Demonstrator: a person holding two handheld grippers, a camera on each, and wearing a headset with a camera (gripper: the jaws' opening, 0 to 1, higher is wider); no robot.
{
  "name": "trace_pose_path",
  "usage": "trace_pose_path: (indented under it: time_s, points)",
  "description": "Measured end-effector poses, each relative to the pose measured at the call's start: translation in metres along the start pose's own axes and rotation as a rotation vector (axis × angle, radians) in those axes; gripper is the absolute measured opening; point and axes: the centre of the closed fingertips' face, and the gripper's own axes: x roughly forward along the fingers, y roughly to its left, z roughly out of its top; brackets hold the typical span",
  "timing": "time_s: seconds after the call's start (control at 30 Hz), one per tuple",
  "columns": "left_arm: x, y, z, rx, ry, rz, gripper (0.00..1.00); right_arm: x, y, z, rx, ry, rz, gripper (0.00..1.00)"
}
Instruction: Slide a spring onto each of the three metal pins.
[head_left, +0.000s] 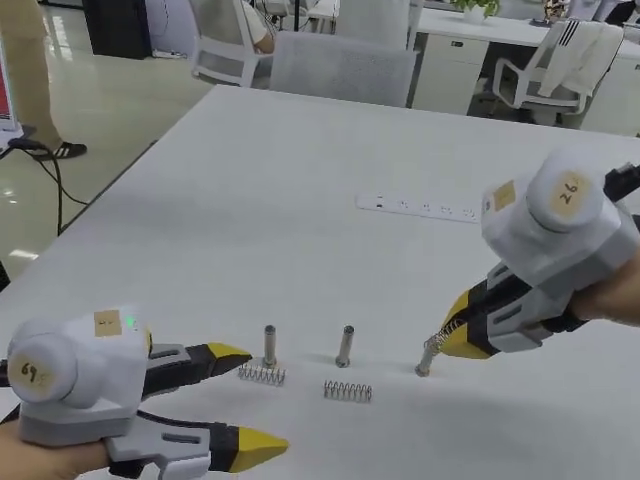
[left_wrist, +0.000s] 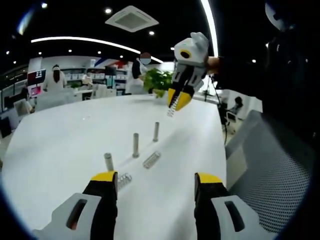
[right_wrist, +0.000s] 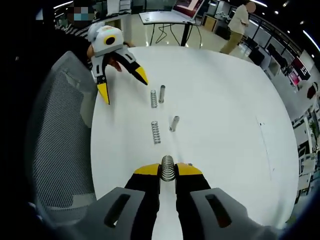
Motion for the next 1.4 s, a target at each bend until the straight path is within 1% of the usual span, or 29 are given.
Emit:
trace_pose_path:
  time_s: [0.23,0.3,0.5,0.67,0.83,1.07,1.4]
  points:
    - [-0.002,0.002,0.0,-0.004,-0.005,0.016,0.59,0.002,-0.021,-0.008,-0.007,0.054,-0.025,0.08]
    - [-0.002,0.002,0.0,-0.004,-0.005,0.017,0.59,0.005,-0.024,-0.011,-0.011,0.077,-0.022,0.08]
    - [-0.002,0.002,0.0,-0.005,-0.007,0.024,0.6,0.012,-0.03,-0.013,-0.008,0.104,-0.003,0.08]
    - [-0.002,0.001,0.002,-0.004,-0.009,0.025,0.6,0.02,-0.031,-0.016,-0.015,0.131,0.017,0.08]
    - [-0.002,0.001,0.002,-0.005,-0.008,0.026,0.6,0.024,-0.032,-0.02,-0.023,0.16,0.025,0.08]
    - [-0.002,0.001,0.003,-0.007,-0.013,0.031,0.6,0.027,-0.032,-0.022,-0.031,0.175,0.037,0.08]
    - [-0.003,0.001,0.003,-0.005,-0.014,0.032,0.59,0.039,-0.034,-0.023,-0.038,0.203,0.057,0.08]
